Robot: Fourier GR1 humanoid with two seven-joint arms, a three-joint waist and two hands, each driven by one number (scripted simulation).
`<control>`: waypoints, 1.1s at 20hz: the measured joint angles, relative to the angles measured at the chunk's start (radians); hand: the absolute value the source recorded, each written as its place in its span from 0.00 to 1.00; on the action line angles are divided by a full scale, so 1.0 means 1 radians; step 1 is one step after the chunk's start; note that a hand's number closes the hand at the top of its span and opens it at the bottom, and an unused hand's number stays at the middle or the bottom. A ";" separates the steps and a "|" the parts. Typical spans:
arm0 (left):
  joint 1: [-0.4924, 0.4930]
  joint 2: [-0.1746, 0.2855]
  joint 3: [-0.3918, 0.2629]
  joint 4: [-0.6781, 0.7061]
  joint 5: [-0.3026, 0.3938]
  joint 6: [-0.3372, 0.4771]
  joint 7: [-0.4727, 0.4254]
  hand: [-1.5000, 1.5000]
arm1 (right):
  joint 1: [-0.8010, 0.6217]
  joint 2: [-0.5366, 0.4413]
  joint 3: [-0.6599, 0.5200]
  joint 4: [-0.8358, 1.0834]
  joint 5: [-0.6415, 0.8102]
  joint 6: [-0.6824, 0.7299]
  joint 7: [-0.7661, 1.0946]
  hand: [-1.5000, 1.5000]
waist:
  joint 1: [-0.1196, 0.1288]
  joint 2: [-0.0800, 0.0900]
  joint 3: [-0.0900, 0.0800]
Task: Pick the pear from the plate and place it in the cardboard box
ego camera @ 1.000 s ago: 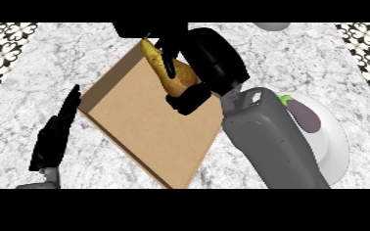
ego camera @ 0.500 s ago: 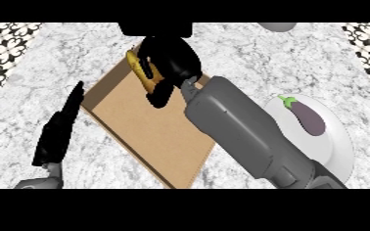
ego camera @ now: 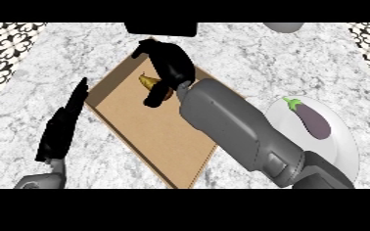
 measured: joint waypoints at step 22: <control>0.052 -0.005 0.027 -0.023 0.003 0.015 -0.008 0.50 | 0.092 -0.170 -0.499 0.079 -0.425 -0.137 -0.426 0.00 | -0.053 -0.008 0.001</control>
